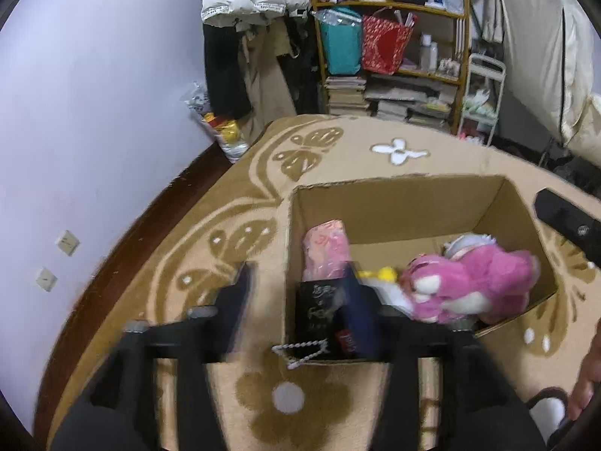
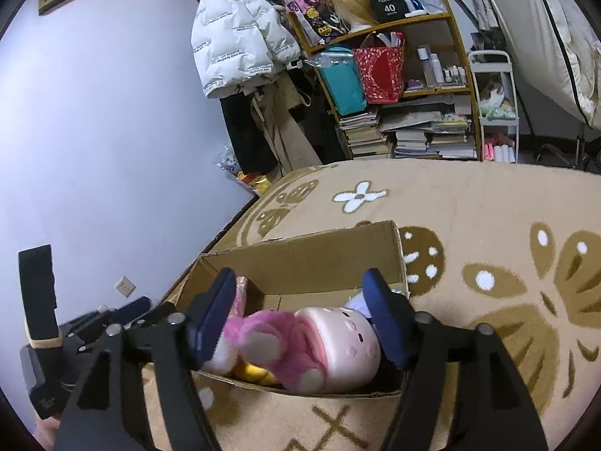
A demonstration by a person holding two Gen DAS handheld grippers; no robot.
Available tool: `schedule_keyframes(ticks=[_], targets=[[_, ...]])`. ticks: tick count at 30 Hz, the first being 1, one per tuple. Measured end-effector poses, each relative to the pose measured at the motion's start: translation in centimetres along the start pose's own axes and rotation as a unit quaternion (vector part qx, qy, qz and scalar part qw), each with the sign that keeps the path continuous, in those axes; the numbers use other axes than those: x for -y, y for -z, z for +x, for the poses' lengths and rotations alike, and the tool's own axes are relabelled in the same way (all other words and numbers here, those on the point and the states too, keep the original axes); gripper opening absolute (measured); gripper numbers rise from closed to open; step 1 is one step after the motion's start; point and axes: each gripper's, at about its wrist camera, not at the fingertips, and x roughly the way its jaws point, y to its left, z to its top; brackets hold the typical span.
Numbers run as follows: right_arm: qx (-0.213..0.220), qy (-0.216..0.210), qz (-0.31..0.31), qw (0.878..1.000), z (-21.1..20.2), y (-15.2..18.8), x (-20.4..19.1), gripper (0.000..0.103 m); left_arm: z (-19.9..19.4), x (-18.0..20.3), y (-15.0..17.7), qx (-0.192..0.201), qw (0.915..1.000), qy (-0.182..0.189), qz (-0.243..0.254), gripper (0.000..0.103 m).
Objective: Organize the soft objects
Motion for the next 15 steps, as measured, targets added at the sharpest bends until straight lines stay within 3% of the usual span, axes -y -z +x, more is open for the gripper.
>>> schedule_keyframes(ticks=[3,8,15], targets=[[-0.006,0.001,-0.009,1.000,-0.4,0.1,-0.1,0.089,-0.5,0.3,0.2,0.011,0.9996,-0.025,0.012,0.079],[-0.006,0.006,-0.016,1.000,-1.5,0.3,-0.2,0.103,-1.2,0.3,0.5,0.005,0.9996,-0.023,0.016,0.089],[-0.002,0.009,-0.036,0.999,-4.0,0.6,-1.3,0.103,-4.7,-0.1,0.9,0.031,0.9993,-0.016,0.011,0.095]])
